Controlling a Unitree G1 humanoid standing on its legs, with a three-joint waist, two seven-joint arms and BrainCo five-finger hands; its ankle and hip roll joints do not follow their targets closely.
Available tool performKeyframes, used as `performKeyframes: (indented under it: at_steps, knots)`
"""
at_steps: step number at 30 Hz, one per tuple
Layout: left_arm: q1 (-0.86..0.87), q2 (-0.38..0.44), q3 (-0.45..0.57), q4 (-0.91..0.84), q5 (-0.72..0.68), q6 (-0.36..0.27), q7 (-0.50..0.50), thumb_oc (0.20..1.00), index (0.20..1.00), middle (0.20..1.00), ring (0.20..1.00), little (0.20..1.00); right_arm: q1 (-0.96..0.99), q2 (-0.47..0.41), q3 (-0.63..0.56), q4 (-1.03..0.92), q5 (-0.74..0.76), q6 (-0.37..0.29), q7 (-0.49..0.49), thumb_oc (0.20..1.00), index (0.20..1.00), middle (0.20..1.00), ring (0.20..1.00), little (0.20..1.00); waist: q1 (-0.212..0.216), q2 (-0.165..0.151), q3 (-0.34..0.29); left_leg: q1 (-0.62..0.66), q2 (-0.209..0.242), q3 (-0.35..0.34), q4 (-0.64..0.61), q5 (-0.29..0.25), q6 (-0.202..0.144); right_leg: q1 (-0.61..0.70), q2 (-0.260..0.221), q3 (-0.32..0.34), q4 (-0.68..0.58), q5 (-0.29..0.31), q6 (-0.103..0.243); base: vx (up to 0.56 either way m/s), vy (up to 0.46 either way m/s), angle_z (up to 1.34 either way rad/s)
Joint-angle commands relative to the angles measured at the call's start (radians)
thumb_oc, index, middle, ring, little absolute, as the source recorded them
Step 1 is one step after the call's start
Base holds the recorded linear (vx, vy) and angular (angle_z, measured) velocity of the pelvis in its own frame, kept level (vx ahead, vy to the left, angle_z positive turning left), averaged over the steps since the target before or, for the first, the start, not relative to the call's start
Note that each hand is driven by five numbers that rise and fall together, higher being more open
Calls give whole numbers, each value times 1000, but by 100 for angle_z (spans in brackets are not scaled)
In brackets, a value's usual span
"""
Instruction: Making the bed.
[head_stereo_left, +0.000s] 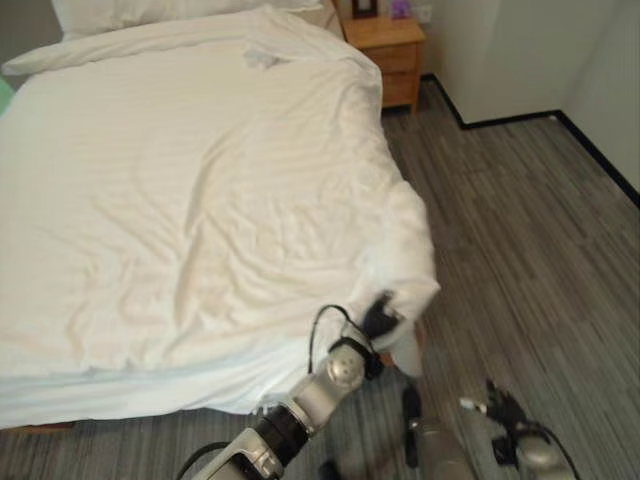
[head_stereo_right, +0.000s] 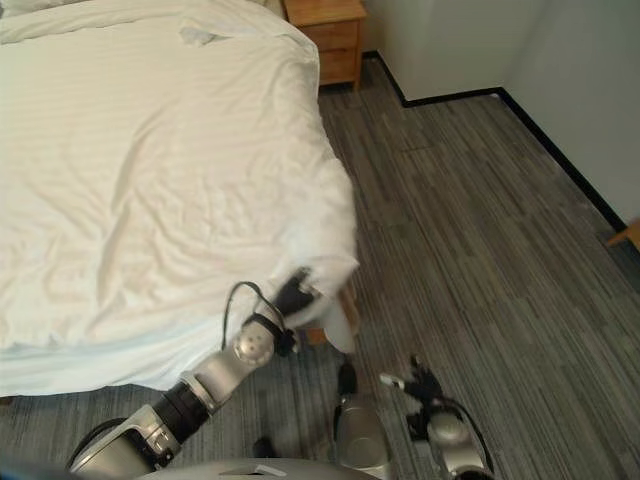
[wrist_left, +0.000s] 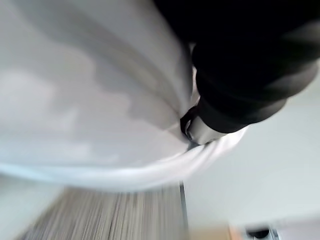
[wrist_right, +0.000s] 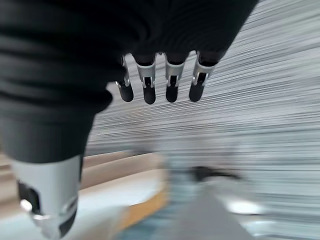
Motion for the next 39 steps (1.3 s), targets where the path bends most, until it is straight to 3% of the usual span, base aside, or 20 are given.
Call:
performKeyframes:
  at_steps: [1, 5, 11, 15, 17, 21, 22, 23, 24, 25, 26, 28, 29, 31, 32, 33, 34, 36, 39]
  knots:
    - [-121, -122, -69, -14, -34, -102, -102, 1000, 1000, 1000, 1000, 1000, 16, 9, 7, 28, 3, -3, -26, 1000, 1000, 1000, 1000, 1000, -45, -4, 44, -22, -11, -17, 4, 36, -14, 244, -74, 16, -177, -52, 79, -28, 15, -26]
    - [-146, -152, -131, 27, -63, -114, -159, 1000, 1000, 1000, 1000, 1000, 19, 4, -55, 141, 39, 11, -36, 1000, 1000, 1000, 1000, 1000, -69, 18, 55, -4, -16, -3, 4, 29, -10, 246, -75, 38, -177, -55, 82, -13, 16, -5]
    - [-152, -161, -145, 11, -182, -123, -159, 1000, 1000, 1000, 1000, 1000, 23, -56, -176, 211, 81, 5, -82, 1000, 1000, 1000, 1000, 1000, -103, 55, 70, 36, -17, 32, 4, 21, -7, 262, -71, 73, -177, -60, 88, -19, -5, -30]
    - [-146, -167, -145, 16, -217, -122, -157, 1000, 1000, 1000, 1000, 1000, 32, -88, -190, 214, 54, 4, -97, 1000, 1000, 1000, 1000, 1000, -102, 56, 69, 47, -13, 38, 4, 22, -8, 272, -68, 73, -177, -62, 87, -24, -28, -18]
    - [-147, -174, -138, 9, -281, -128, -149, 1000, 1000, 1000, 1000, 1000, 32, -116, -166, 229, -30, 16, -132, 1000, 1000, 1000, 1000, 1000, -94, 50, 65, 49, -12, 33, 4, 24, -9, 283, -68, 59, -177, -64, 85, -31, -50, 2]
    - [-267, -119, 4, -32, -276, -156, -15, 1000, 1000, 1000, 1000, 1000, 27, -201, -134, 130, -114, 5, -156, 1000, 1000, 1000, 1000, 1000, -73, 23, 41, 53, -8, 4, 4, 32, -16, 321, -71, 12, -177, -71, 83, -19, -44, 19]
    - [-290, -73, 53, -49, -246, -157, 19, 1000, 1000, 1000, 1000, 1000, 11, -230, -136, 118, -113, 6, -162, 1000, 1000, 1000, 1000, 1000, -64, 17, 33, 52, -7, -2, 4, 35, -18, 326, -70, 2, -177, -72, 83, -26, -36, 25]
    - [-307, 34, 154, -97, -235, -170, 55, 1000, 1000, 1000, 1000, 1000, -16, -287, -141, 76, -119, 2, -161, 1000, 1000, 1000, 1000, 1000, -35, 7, 22, 52, -4, -14, 4, 38, -23, 336, -73, -22, -177, -72, 86, -18, -24, 20]
    - [-306, 36, 154, -99, -236, -169, 55, 1000, 1000, 1000, 1000, 1000, -17, -287, -140, 76, -119, 2, -161, 583, 583, 583, 583, 583, -35, 7, 20, 47, -4, -14, 4, 41, -23, 332, -73, -22, -177, -69, 85, -10, -21, 10]
    - [-306, 195, 275, -124, -230, -168, 72, 1000, 1000, 1000, 1000, 1000, -22, -345, -179, 1, -119, 7, -158, 200, 200, 200, 200, 200, 3, -4, 4, 42, -3, -29, 4, 45, -27, 342, -75, -48, -177, -68, 88, -10, -11, 20]
    - [-305, 197, 276, -126, -230, -166, 71, 1000, 1000, 1000, 1000, 1000, -23, -344, -178, 0, -119, 8, -158, 200, 200, 200, 200, 200, 2, -4, 2, 38, -3, -29, 4, 48, -27, 338, -75, -48, -177, -66, 87, -2, -1, 26]
    - [-239, 322, 455, -134, -275, -161, 89, 1000, 1000, 1000, 1000, 1000, -51, -385, -188, -190, -143, 22, -141, 200, 200, 200, 200, 200, 52, -18, -20, 32, 0, -53, 4, 51, -32, 353, -77, -80, -177, -69, 85, 13, 7, 41]
    - [-238, 324, 457, -135, -275, -160, 89, 1000, 1000, 1000, 1000, 1000, -51, -384, -187, -191, -143, 23, -141, 200, 200, 200, 200, 200, 50, -19, -22, 28, 0, -54, 4, 54, -32, 349, -78, -81, -177, -67, 84, 35, 24, 45]
    - [-89, 447, 658, -134, -276, -162, 106, 1000, 1000, 1000, 1000, 1000, -75, -390, -189, -416, -181, 26, -94, 200, 200, 200, 200, 200, 95, -33, -36, 25, 2, -72, 4, 52, -35, 363, -77, -102, -177, -72, 83, 24, 41, 26]
    - [-86, 448, 661, -136, -275, -161, 106, 1000, 1000, 1000, 1000, 1000, -76, -389, -188, -418, -181, 27, -94, 200, 200, 200, 200, 200, 92, -34, -39, 21, 1, -72, 4, 55, -35, 359, -77, -103, -177, -70, 82, 36, 45, 11]
    - [16, 474, 773, -109, -299, -165, 119, 1000, 1000, 1000, 1000, 1000, -110, -358, -166, -473, -177, 22, -77, 200, 200, 200, 200, 200, 123, -41, -46, 21, 0, -87, 4, 53, -35, 370, -76, -118, -177, -75, 79, 16, 26, 6]
    - [17, 474, 776, -110, -299, -164, 119, 1000, 1000, 1000, 1000, 1000, -113, -358, -163, -472, -177, 22, -77, 200, 200, 200, 200, 200, 121, -42, -48, 17, -1, -88, 4, 56, -34, 367, -77, -118, -177, -73, 79, 43, 46, 24]
    - [148, 492, 908, -44, -318, -143, 136, 1000, 1000, 1000, 1000, 1000, -192, -278, -116, -460, -143, 42, -55, 200, 200, 200, 200, 200, 173, -55, -55, 14, -3, -117, 4, 54, -35, 388, -77, -147, -177, -85, 73, 34, 44, 43]
    - [237, 472, 973, -54, -333, -131, 153, 1000, 1000, 1000, 1000, 1000, -247, -203, -93, -441, -46, 46, -55, 200, 200, 200, 200, 200, 200, -67, -60, 2, -7, -138, 4, 61, -34, 393, -80, -169, -177, -86, 69, 25, 43, 35]
